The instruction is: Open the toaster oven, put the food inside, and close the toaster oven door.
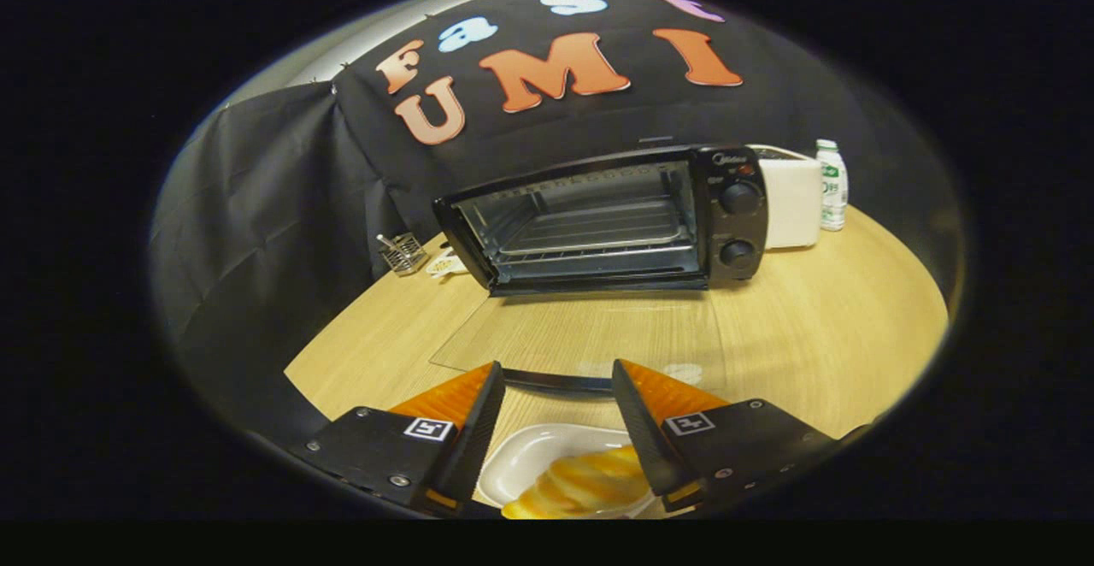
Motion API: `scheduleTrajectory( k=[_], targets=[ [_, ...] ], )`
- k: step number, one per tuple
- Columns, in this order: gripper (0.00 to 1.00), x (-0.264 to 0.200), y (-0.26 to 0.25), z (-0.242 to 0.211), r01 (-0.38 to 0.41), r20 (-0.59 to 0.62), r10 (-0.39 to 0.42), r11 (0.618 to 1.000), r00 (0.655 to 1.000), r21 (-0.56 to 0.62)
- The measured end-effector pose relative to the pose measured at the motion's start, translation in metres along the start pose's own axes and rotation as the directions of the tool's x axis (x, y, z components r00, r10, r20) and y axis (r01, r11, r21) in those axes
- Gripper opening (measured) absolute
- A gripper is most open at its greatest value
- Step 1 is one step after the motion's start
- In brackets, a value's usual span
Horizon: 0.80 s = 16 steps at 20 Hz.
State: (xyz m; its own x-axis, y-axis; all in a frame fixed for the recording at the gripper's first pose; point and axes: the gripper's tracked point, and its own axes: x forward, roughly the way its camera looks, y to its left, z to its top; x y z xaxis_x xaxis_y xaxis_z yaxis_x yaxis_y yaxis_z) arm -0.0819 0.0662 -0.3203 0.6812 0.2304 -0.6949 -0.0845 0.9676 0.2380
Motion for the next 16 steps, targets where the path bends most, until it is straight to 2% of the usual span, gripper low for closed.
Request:
scheduleTrajectory(
  k=[1,2,5,8,11,16],
  targets=[
    [0.76,-0.011,0.001,-0.007,0.015,0.001,-0.015,1.000,1.000,-0.006],
    [0.83,-0.019,0.000,-0.016,0.031,-0.001,-0.031,1.000,1.000,-0.008],
    [0.92,-0.046,0.006,-0.047,0.057,-0.036,-0.057,0.998,0.998,-0.011],
    [0.99,-0.068,0.016,-0.063,0.065,-0.050,-0.062,0.996,0.997,0.055],
    [0.99,-0.080,0.017,-0.081,0.109,-0.079,-0.104,0.992,0.991,0.068],
    [0.99,-0.068,0.003,-0.112,0.185,-0.148,-0.171,0.979,0.974,0.087]
  ],
)
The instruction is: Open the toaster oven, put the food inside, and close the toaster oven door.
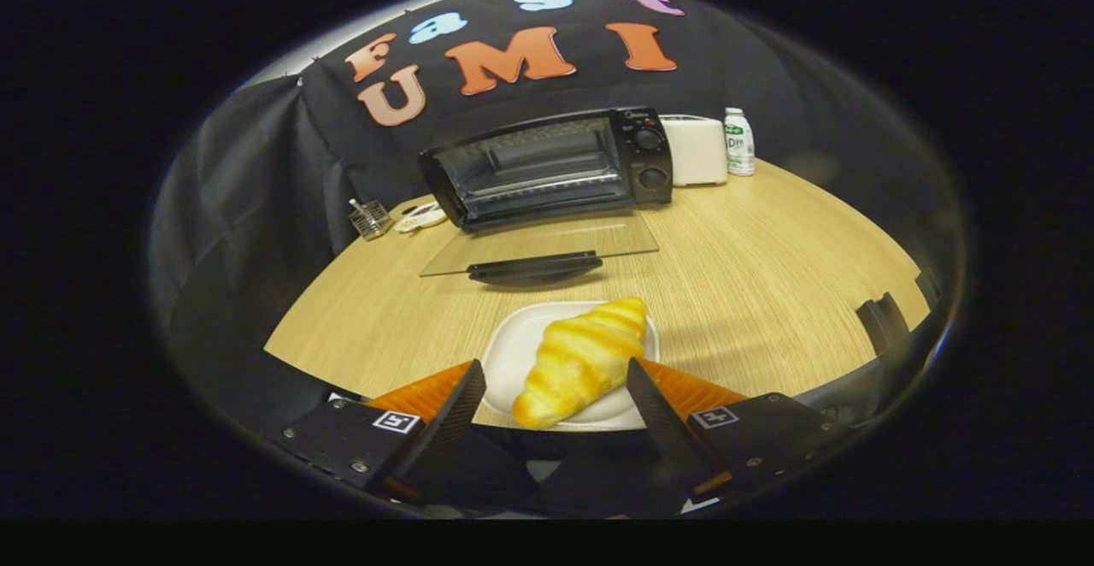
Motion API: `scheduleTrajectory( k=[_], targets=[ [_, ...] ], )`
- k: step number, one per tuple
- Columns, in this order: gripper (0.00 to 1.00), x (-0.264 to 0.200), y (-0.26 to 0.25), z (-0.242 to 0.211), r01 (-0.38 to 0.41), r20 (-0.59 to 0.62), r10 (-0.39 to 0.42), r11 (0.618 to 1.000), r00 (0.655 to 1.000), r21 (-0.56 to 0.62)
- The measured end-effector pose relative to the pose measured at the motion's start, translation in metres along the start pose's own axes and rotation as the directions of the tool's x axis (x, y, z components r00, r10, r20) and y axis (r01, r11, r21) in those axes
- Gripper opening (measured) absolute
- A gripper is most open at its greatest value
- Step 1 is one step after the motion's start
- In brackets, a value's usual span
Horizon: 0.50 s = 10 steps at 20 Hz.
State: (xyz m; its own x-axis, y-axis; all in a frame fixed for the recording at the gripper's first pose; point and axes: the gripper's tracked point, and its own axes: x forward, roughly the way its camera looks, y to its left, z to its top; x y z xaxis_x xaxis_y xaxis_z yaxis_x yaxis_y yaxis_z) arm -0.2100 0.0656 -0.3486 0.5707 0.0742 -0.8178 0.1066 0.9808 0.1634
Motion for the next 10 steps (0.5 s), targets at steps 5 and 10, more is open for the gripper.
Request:
scheduleTrajectory(
  k=[5,10],
  targets=[
    [0.99,0.013,-0.005,-0.006,0.061,-0.017,-0.061,0.998,0.998,-0.011],
    [0.99,0.026,-0.016,0.001,0.144,0.024,-0.142,0.988,0.990,-0.061]
  ],
)
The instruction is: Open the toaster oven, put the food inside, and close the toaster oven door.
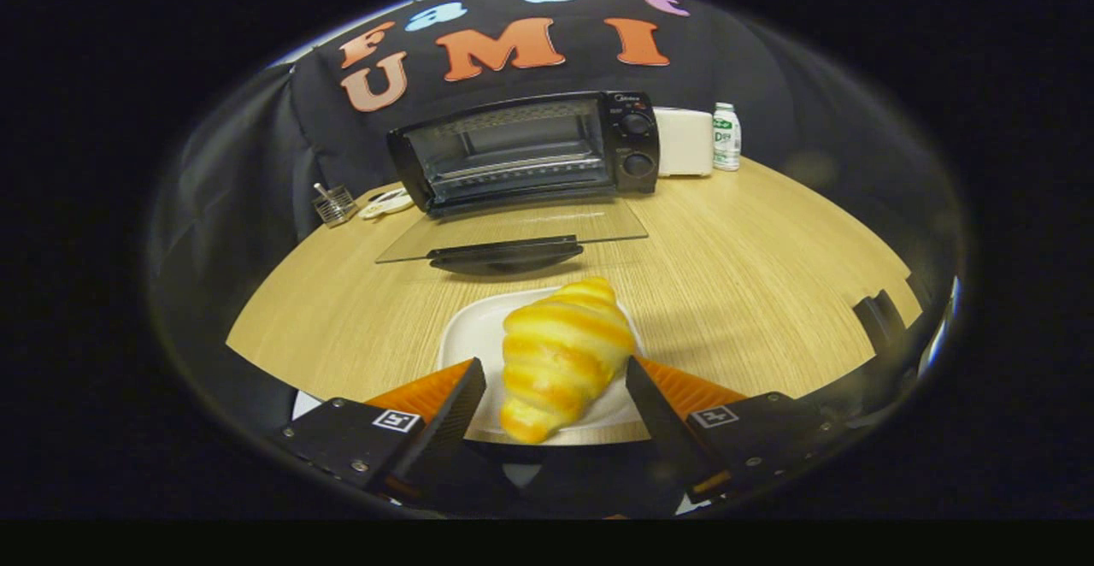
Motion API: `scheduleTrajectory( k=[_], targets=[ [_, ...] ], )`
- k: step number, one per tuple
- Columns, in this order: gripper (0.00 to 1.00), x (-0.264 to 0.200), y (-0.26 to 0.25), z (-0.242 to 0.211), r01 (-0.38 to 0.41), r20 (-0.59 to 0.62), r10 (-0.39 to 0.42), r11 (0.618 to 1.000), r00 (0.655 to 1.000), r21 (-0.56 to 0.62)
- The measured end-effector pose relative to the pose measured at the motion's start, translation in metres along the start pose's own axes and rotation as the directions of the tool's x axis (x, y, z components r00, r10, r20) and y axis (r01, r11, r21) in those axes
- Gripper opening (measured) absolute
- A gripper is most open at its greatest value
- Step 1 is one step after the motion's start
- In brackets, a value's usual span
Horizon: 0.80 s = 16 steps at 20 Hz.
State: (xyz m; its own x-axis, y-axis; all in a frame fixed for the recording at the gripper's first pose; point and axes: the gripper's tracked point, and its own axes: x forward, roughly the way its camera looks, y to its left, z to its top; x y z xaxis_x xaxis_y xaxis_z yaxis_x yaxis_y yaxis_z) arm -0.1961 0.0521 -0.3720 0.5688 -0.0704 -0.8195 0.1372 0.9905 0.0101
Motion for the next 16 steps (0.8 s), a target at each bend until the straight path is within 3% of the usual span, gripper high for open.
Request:
scheduleTrajectory(
  k=[5,9,12,16],
  targets=[
    [0.84,0.008,-0.008,0.000,0.075,0.032,-0.072,0.994,0.997,-0.086],
    [0.69,0.008,-0.007,0.004,0.070,0.039,-0.067,0.995,0.997,-0.073],
    [0.61,0.004,-0.004,0.007,0.019,0.030,-0.018,0.999,0.999,-0.041],
    [0.59,-0.006,0.006,0.017,-0.136,0.057,0.135,0.991,0.989,0.017]
  ],
)
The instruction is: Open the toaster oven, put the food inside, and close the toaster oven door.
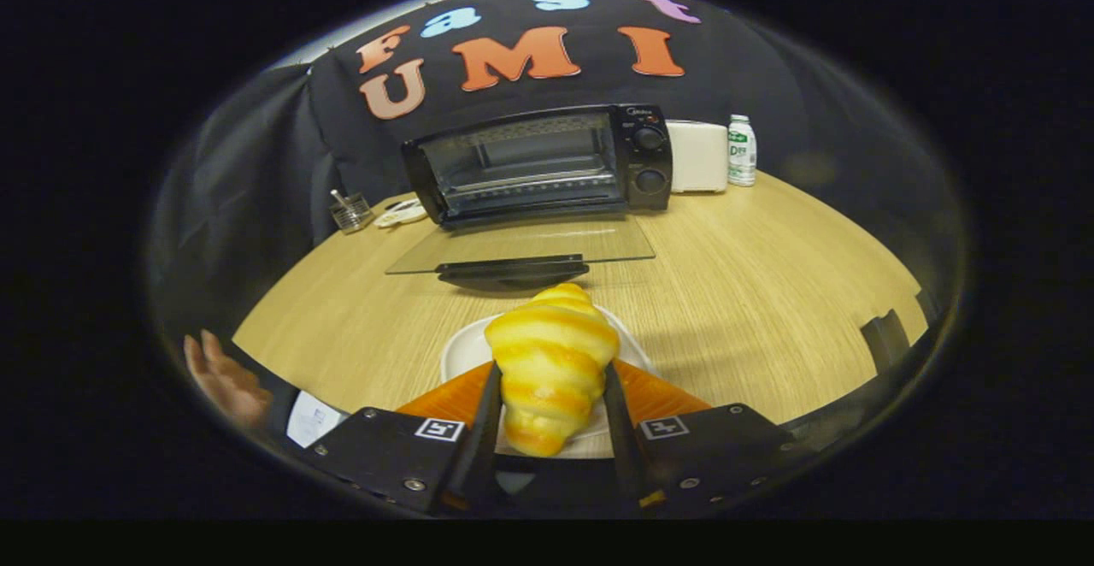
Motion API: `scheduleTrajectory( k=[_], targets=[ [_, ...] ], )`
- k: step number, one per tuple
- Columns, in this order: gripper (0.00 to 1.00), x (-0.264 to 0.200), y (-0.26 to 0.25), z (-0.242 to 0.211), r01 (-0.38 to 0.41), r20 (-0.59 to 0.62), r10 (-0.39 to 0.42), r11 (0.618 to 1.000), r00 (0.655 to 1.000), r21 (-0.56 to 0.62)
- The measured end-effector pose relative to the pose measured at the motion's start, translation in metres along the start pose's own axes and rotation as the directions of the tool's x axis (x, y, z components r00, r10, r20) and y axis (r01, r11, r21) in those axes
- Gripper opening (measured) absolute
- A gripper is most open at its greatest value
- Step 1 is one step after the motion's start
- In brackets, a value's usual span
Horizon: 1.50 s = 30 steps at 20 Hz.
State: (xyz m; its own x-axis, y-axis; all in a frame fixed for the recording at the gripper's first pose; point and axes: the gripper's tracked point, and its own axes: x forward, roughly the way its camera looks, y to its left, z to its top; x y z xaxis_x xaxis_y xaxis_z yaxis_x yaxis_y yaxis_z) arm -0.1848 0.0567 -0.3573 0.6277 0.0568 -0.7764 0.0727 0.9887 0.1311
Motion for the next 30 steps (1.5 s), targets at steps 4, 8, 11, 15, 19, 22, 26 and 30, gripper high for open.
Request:
scheduleTrajectory(
  k=[4,8,11,15,19,22,26,30],
  targets=[
    [0.59,-0.010,0.011,0.028,-0.105,0.075,0.102,0.994,0.992,0.032],
    [0.59,-0.015,0.037,0.061,-0.257,0.150,0.243,0.963,0.958,0.078],
    [0.59,-0.003,0.050,0.089,-0.317,0.192,0.295,0.943,0.936,0.100],
    [0.59,0.030,0.063,0.134,-0.359,0.250,0.318,0.923,0.915,0.140],
    [0.59,0.065,0.066,0.175,-0.392,0.284,0.327,0.895,0.901,0.215],
    [0.59,0.101,0.048,0.198,-0.308,0.279,0.243,0.926,0.929,0.219],
    [0.59,0.140,0.037,0.223,-0.235,0.261,0.177,0.950,0.949,0.208],
    [0.59,0.177,0.038,0.240,-0.182,0.261,0.141,0.973,0.955,0.140]
  ],
)
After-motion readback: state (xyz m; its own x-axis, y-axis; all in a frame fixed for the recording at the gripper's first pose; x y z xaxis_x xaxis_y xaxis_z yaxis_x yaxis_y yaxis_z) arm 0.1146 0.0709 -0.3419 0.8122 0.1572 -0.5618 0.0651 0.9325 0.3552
